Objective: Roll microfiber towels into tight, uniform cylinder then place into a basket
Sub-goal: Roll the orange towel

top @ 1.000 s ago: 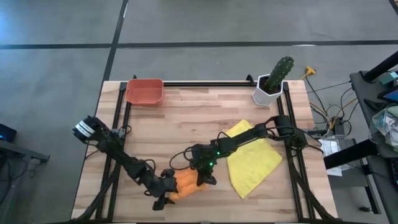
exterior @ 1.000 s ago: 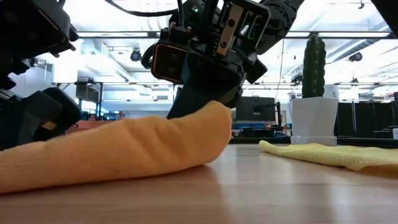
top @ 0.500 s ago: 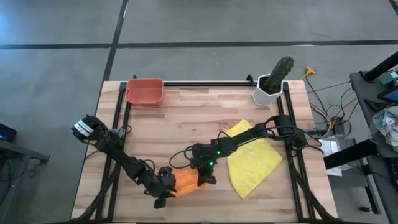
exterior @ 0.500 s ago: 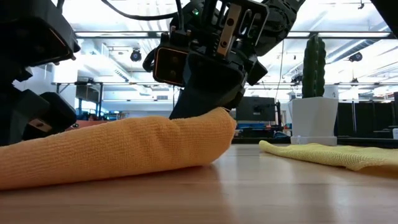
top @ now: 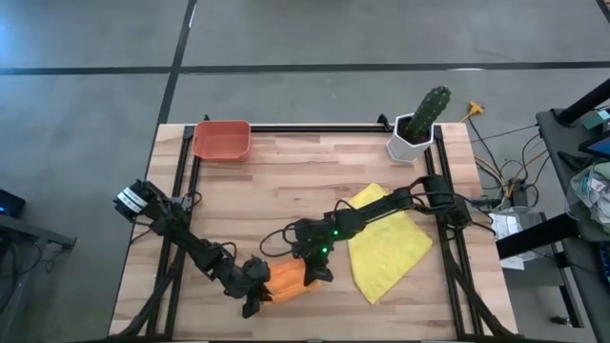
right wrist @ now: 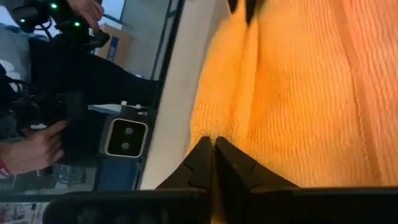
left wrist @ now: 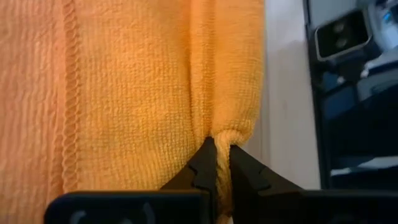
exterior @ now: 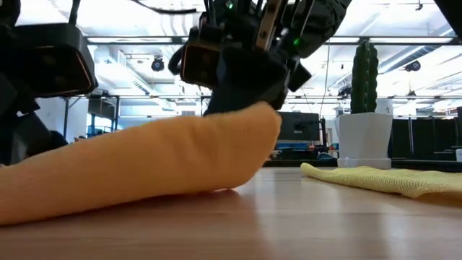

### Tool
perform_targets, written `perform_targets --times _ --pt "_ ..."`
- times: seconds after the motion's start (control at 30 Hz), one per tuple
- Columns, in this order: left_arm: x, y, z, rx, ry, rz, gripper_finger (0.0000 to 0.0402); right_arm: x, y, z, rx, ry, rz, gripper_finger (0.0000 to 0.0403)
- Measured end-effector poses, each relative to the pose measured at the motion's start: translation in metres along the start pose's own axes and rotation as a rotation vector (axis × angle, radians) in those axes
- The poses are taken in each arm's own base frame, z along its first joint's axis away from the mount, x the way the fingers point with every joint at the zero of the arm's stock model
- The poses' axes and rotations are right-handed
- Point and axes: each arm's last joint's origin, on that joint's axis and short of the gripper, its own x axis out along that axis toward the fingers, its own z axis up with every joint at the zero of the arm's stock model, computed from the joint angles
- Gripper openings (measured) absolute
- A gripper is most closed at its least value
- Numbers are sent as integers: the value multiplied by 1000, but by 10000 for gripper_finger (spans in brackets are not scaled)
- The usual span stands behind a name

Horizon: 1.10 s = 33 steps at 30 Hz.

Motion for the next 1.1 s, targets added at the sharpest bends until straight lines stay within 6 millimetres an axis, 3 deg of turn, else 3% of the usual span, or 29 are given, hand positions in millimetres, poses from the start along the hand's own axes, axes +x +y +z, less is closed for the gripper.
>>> perform_targets --times 0.5,0.77,1.1 --pt "-4 4 0 -92 -64 -103 2 -45 53 11 -236 -62 -106 91" --pt "-7 -2 5 -177 -106 -197 2 -40 69 5 -391 -34 -125 155" --pt "-22 5 4 -259 -227 -261 2 -27 58 -16 -567 24 -256 205"
